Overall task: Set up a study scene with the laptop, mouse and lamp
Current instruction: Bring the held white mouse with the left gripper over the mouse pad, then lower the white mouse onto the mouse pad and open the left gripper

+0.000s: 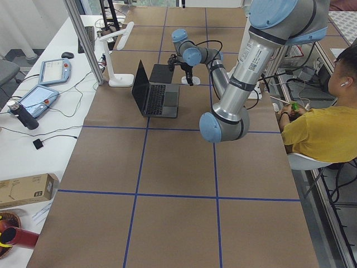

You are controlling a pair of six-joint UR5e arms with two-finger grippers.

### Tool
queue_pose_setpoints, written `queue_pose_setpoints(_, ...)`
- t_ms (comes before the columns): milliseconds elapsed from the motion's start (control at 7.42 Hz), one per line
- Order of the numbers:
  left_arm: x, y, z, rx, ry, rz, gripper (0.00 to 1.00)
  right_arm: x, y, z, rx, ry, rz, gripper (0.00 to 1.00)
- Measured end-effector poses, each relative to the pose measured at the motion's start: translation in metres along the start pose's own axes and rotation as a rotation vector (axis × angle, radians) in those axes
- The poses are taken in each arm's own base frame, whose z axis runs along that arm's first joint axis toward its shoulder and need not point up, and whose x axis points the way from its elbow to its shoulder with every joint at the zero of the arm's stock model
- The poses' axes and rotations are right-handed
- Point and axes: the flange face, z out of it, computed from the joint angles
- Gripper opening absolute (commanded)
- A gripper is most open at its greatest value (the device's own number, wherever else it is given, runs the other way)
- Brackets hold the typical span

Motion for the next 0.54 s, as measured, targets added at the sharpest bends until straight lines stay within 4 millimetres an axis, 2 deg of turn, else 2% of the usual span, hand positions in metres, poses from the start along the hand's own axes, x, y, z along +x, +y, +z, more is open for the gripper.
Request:
queue_pose_setpoints(270,0.095,-0.053,0.006,0.01,-0.042,-0.03,0.63,0.005,0.001,0.002,-0.004,0.0,0.007,1.0)
queue_pose_setpoints(404,0.136,-0.079,0.012,0.016,-0.061,-0.041,0.65,0.007,0.001,0.002,-0.007,-0.001,0.01,1.0)
queue_pose_setpoints(539,0.164,-0.105,0.023,0.035,-0.06,-0.038,0.66,0.008,0.0,0.004,-0.009,-0.002,0.013,1.0)
